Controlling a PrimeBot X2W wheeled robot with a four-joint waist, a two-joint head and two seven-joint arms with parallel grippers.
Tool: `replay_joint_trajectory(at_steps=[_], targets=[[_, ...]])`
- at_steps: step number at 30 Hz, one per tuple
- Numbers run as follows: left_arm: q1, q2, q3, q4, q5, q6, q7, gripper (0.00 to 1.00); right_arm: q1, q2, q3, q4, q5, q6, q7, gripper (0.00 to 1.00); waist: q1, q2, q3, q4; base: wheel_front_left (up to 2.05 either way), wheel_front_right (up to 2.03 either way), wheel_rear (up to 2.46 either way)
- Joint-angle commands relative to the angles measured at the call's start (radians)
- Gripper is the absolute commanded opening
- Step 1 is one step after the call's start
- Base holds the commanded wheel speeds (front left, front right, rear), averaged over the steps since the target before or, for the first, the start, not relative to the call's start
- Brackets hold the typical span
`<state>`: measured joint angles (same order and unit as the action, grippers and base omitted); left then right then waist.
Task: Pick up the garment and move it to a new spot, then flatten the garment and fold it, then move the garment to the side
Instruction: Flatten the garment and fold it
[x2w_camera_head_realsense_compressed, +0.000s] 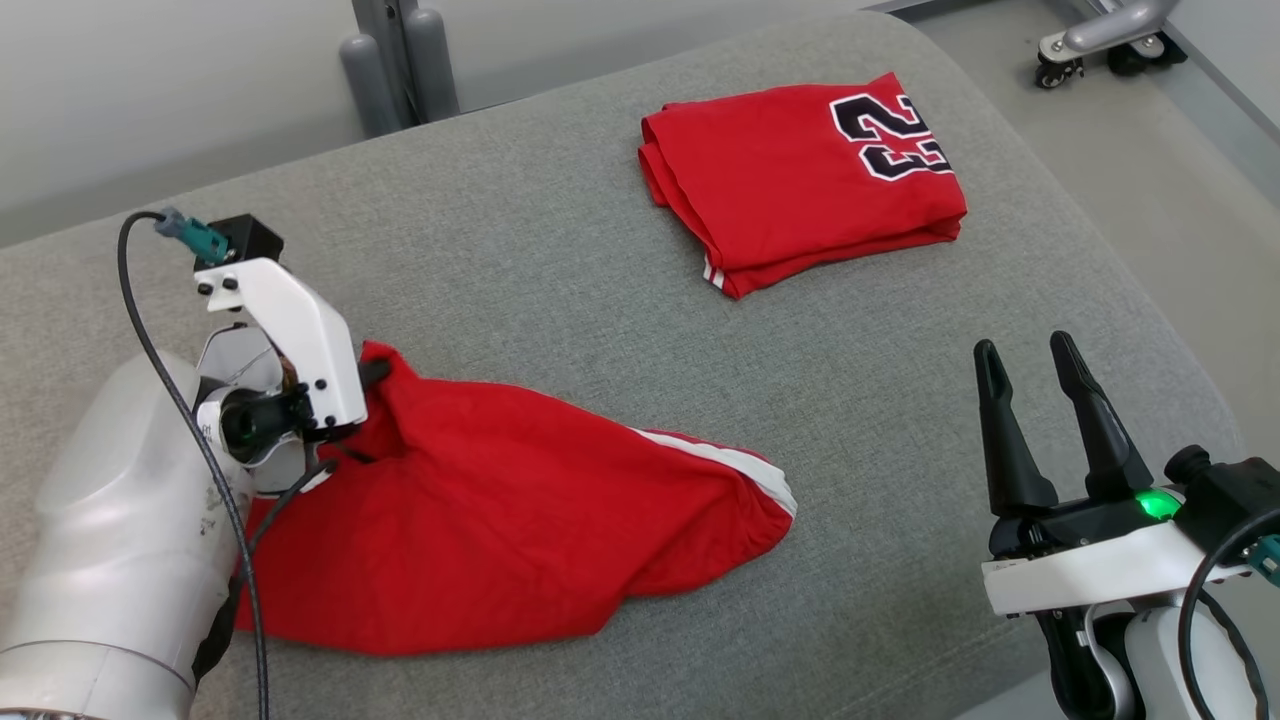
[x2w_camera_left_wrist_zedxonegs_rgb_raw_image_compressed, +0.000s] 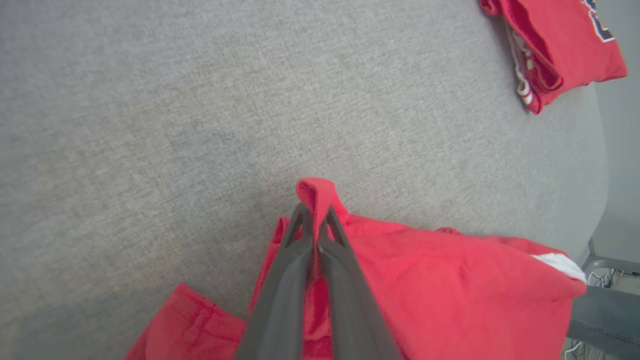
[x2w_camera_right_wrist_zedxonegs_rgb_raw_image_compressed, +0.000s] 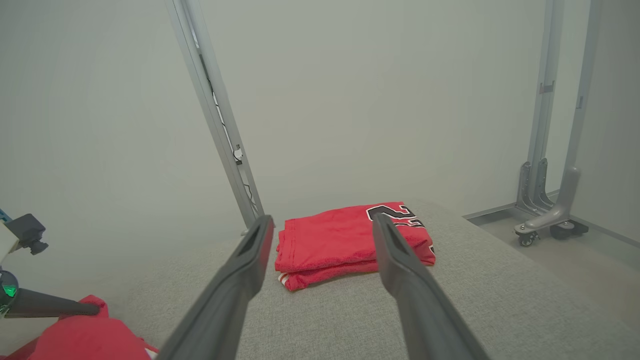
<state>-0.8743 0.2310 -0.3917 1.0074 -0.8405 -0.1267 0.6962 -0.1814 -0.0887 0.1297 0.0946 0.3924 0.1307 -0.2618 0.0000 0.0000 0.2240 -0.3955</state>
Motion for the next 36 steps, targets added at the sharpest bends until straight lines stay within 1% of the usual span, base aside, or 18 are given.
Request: replay_joint_trajectory(at_steps=[1,7,8,10,11,12,13,14,17,18,25,29,32,34,36], targets=[[-0.022,-0.005,-0.005,-0.025,-0.021,-0.006,-0.005,0.00,-0.006,-0.008,-0.006,0.002,-0.006,0.001,-0.004,1.00,0.0000,0.0000,-0.010,0.010,0.00,0.00,0.00],[-0.017,-0.001,-0.026,-0.160,-0.100,-0.006,-0.034,0.00,0.008,-0.020,-0.005,0.002,-0.010,0.001,-0.004,1.00,0.0000,0.0000,-0.038,0.041,0.00,0.00,0.00],[-0.017,-0.001,-0.026,-0.160,-0.100,-0.006,-0.034,0.00,0.008,-0.020,-0.005,0.002,-0.010,0.001,-0.004,1.00,0.0000,0.0000,-0.038,0.041,0.00,0.00,0.00],[0.010,0.015,-0.059,-0.244,-0.148,-0.005,-0.012,0.00,0.025,-0.030,-0.008,-0.001,-0.014,0.001,-0.004,1.00,0.0000,0.0000,-0.055,0.063,0.00,0.00,0.00],[0.010,0.015,-0.059,-0.244,-0.148,-0.005,-0.012,0.00,0.025,-0.030,-0.008,-0.001,-0.014,0.001,-0.004,1.00,0.0000,0.0000,-0.055,0.063,0.00,0.00,0.00],[0.025,0.033,-0.080,-0.319,-0.189,-0.005,0.003,0.00,0.033,-0.039,-0.012,-0.004,-0.015,0.001,-0.004,1.00,0.0000,0.0000,-0.064,0.082,0.00,0.00,0.00],[0.025,0.033,-0.080,-0.319,-0.189,-0.005,0.003,0.00,0.033,-0.039,-0.012,-0.004,-0.015,0.001,-0.004,1.00,0.0000,0.0000,-0.064,0.082,0.00,0.00,0.00],[0.032,0.045,-0.092,-0.359,-0.203,-0.005,0.008,0.00,0.038,-0.042,-0.015,-0.004,-0.015,0.001,-0.004,1.00,0.0000,0.0000,-0.070,0.093,0.00,0.00,0.00],[0.066,0.089,-0.112,-0.485,-0.250,-0.005,-0.008,0.00,0.045,-0.055,-0.016,-0.007,-0.020,0.001,-0.004,1.00,0.0000,0.0000,-0.086,0.124,0.00,0.00,0.00],[0.108,0.125,-0.123,-0.569,-0.276,-0.005,-0.015,0.00,0.053,-0.060,-0.026,-0.010,-0.022,0.001,-0.004,1.00,0.0000,0.0000,-0.100,0.146,0.00,0.00,0.00],[0.313,0.291,-0.185,-0.865,-0.367,-0.005,0.042,0.00,0.094,-0.075,-0.039,-0.012,-0.030,0.001,-0.004,1.00,0.0000,0.0000,-0.141,0.238,0.00,0.00,0.00],[0.431,0.380,-0.207,-0.970,-0.396,-0.005,0.080,0.00,0.105,-0.083,-0.039,-0.013,-0.031,0.001,-0.003,1.00,0.0000,0.0000,-0.153,0.284,0.00,0.00,0.00],[0.502,0.416,-0.210,-1.024,-0.413,0.000,0.081,0.00,0.109,-0.089,-0.042,-0.014,-0.032,0.001,-0.003,1.00,0.0000,0.0000,-0.157,0.313,0.00,0.00,0.00],[0.555,0.445,-0.219,-1.044,-0.397,0.008,0.071,0.00,0.107,-0.091,-0.045,-0.016,-0.033,0.001,-0.003,1.00,0.0000,0.0000,-0.154,0.333,0.00,0.00,0.00],[0.586,0.448,-0.228,-1.040,-0.391,0.010,0.061,0.00,0.106,-0.092,-0.044,-0.017,-0.033,0.001,-0.003,1.00,0.0000,0.0000,-0.152,0.340,0.00,0.00,0.00]])
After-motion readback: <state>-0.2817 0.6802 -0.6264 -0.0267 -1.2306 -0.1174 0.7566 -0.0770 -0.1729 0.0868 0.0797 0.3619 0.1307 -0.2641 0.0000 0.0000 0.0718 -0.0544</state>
